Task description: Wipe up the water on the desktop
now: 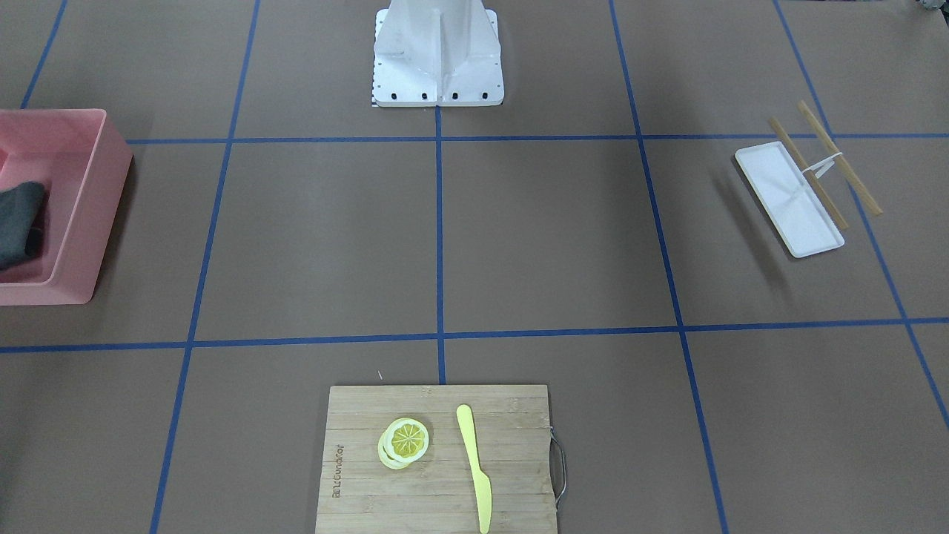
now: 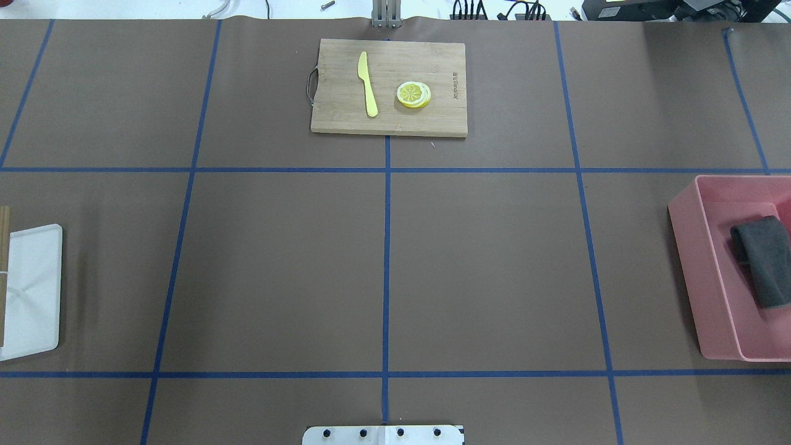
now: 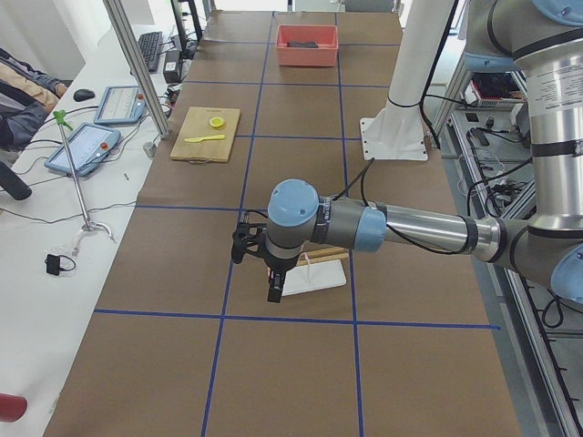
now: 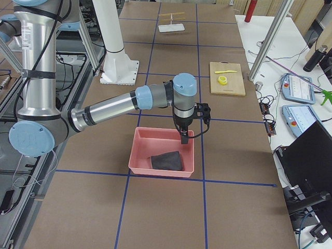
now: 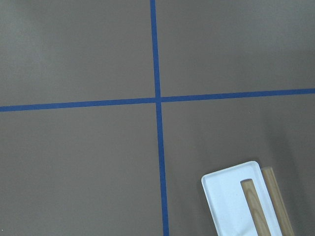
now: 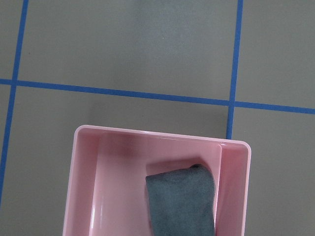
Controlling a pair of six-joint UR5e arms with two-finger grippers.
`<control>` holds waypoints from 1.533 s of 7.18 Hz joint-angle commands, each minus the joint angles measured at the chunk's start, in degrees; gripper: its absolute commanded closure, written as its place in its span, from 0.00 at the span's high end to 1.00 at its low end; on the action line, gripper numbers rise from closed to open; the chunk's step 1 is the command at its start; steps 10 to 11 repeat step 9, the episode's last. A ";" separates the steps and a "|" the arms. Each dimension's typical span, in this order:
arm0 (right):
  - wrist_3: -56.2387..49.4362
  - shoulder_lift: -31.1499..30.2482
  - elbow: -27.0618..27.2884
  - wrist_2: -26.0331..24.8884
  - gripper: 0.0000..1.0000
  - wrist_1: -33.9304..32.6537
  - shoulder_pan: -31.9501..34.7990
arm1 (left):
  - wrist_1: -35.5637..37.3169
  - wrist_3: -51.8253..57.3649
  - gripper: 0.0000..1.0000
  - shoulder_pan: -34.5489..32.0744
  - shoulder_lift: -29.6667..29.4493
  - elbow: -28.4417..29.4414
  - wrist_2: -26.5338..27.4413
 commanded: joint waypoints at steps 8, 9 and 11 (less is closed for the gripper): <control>0.12 -1.97 3.72 -0.68 1.00 0.00 -0.89 | -1.54 -0.57 0.98 -1.40 -1.20 1.83 0.32; 0.12 -1.79 3.54 -0.59 1.00 0.00 -0.89 | -1.63 -0.57 0.98 -1.40 -1.20 1.83 0.06; 0.12 -1.79 3.54 -0.59 1.00 0.00 -0.89 | -1.63 -0.57 0.98 -1.40 -1.20 1.83 0.06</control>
